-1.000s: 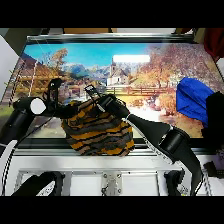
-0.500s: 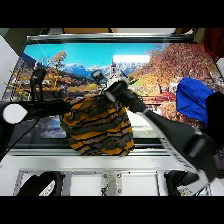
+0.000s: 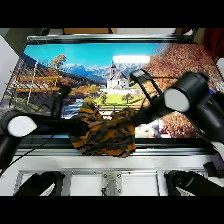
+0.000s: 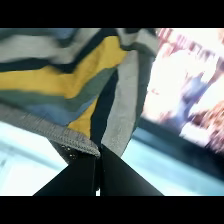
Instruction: Fold the clothes and pants, and hang the long-sleeved shirts on hangers.
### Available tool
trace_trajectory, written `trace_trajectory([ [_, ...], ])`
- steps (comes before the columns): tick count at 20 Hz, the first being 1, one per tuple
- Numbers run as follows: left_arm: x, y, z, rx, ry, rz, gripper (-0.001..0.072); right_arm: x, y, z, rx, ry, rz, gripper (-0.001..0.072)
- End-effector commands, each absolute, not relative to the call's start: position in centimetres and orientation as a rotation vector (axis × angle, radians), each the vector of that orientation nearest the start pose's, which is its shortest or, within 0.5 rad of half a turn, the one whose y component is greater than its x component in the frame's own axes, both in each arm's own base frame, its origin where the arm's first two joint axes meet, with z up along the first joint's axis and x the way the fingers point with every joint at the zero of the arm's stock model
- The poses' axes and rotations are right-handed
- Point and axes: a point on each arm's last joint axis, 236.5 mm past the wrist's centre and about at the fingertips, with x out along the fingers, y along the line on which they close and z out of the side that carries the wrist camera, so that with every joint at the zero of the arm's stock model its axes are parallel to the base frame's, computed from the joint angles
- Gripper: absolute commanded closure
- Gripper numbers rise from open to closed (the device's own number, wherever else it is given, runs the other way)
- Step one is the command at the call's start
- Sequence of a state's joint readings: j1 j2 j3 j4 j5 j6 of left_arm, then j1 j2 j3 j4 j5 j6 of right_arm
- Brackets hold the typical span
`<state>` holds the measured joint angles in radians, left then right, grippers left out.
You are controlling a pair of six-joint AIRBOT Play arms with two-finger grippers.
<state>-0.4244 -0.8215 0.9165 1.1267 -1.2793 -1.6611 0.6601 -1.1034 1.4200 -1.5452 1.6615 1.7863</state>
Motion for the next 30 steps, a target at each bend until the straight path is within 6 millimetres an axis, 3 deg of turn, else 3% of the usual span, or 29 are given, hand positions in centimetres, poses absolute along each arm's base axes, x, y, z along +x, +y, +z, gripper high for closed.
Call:
trace_trajectory([
  [1, 24.3, -22.0, 5.5, -0.116, 1.299, -0.638, 0.0693, 21.6, 18.5, 11.5, -0.184, 1.392, 0.409, 0.0696],
  [3, 30.3, -21.3, 4.9, -0.159, 1.266, -0.57, 0.0693, 24.3, 19.1, 11.0, -0.179, 1.315, 0.388, 0.0696],
  [5, 36.1, -19.2, 4.7, -0.218, 1.244, -0.485, 0.0664, 27.5, 20.1, 11.0, -0.1, 1.234, 0.378, 0.0695],
  [6, 38.5, -17.9, 5.1, -0.255, 1.231, -0.451, 0.032, 28.9, 20.2, 11.1, -0.05, 1.201, 0.355, 0.0695],
  [7, 40.3, -16.8, 5.7, -0.283, 1.218, -0.421, 0.0118, 30.2, 20.3, 11.4, 0.002, 1.166, 0.333, 0.0696],
  [9, 41.9, -15.4, 7.5, -0.301, 1.185, -0.399, 0.0151, 31.6, 20.4, 12.1, 0.072, 1.12, 0.313, 0.0696],
  [11, 41.4, -16.2, 9.2, -0.271, 1.139, -0.428, 0.0152, 31.7, 20.8, 12.2, 0.091, 1.114, 0.325, 0.0695],
  [13, 39.3, -18.6, 9.4, -0.226, 1.126, -0.49, 0.0151, 31.4, 21.2, 12.3, 0.108, 1.123, 0.342, 0.0695],
  [16, 35.8, -24.4, 7.7, -0.124, 1.092, -0.618, 0.0151, 31.1, 21.6, 12.4, 0.119, 1.13, 0.356, 0.0695],
  [18, 34.9, -28.2, 6.6, -0.059, 1.029, -0.696, 0.0152, 30.3, 21.7, 12.7, 0.099, 1.139, 0.39, 0.0695],
  [21, 34.2, -31.6, 4.4, 0.047, 1.054, -0.776, 0.0152, 29.2, 21.1, 13.0, 0.087, 1.159, 0.388, 0.0695],
  [25, 35.3, -34.2, 2.3, 0.142, 1.073, -0.846, 0.0151, 28.6, 20.7, 14.2, 0.095, 1.133, 0.397, 0.0695],
  [30, 35.6, -34.4, 0.1, 0.212, 1.11, -0.885, 0.0151, 28.1, 20.4, 15.6, 0.106, 1.095, 0.409, 0.0695],
])
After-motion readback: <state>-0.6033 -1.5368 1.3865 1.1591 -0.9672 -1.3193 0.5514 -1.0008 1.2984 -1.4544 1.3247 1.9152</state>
